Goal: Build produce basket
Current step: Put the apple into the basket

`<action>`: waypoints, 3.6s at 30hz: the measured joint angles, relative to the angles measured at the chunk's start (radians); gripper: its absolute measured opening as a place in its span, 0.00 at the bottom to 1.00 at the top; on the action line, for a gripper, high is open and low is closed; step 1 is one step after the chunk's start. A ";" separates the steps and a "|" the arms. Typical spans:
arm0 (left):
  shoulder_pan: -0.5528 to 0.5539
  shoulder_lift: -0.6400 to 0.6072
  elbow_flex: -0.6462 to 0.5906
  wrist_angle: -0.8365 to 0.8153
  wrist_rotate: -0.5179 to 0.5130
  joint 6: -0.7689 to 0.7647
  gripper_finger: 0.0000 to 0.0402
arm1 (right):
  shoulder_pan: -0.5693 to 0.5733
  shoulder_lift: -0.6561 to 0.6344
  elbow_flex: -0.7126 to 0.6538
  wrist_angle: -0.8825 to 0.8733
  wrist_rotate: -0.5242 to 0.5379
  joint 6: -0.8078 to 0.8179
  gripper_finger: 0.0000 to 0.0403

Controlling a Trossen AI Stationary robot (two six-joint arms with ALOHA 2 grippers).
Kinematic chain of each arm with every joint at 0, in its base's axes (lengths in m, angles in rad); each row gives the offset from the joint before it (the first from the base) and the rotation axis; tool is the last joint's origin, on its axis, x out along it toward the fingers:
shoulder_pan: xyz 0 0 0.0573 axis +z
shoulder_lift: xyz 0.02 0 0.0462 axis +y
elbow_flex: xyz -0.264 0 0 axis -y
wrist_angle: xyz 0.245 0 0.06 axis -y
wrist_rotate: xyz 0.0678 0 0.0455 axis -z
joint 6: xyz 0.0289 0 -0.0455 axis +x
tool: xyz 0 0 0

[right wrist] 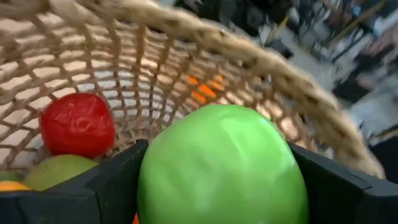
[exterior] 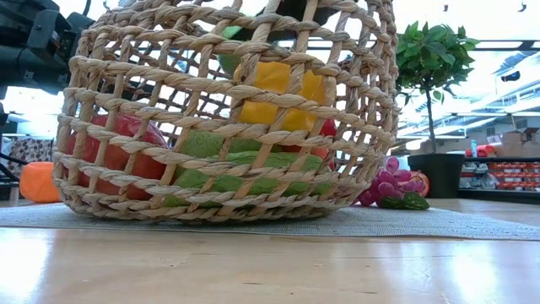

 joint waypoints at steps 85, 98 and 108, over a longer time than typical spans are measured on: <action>0.000 0.000 0.000 0.000 0.000 0.000 0.71 | 0.641 -0.022 0.000 -1.485 -0.564 2.006 0.97; 0.000 0.000 0.000 0.000 0.000 0.000 0.71 | 0.657 0.068 0.000 -1.380 -0.651 2.047 0.99; 0.000 0.000 0.000 0.000 0.000 0.000 0.71 | 0.695 0.115 0.000 -1.377 -0.670 2.060 0.99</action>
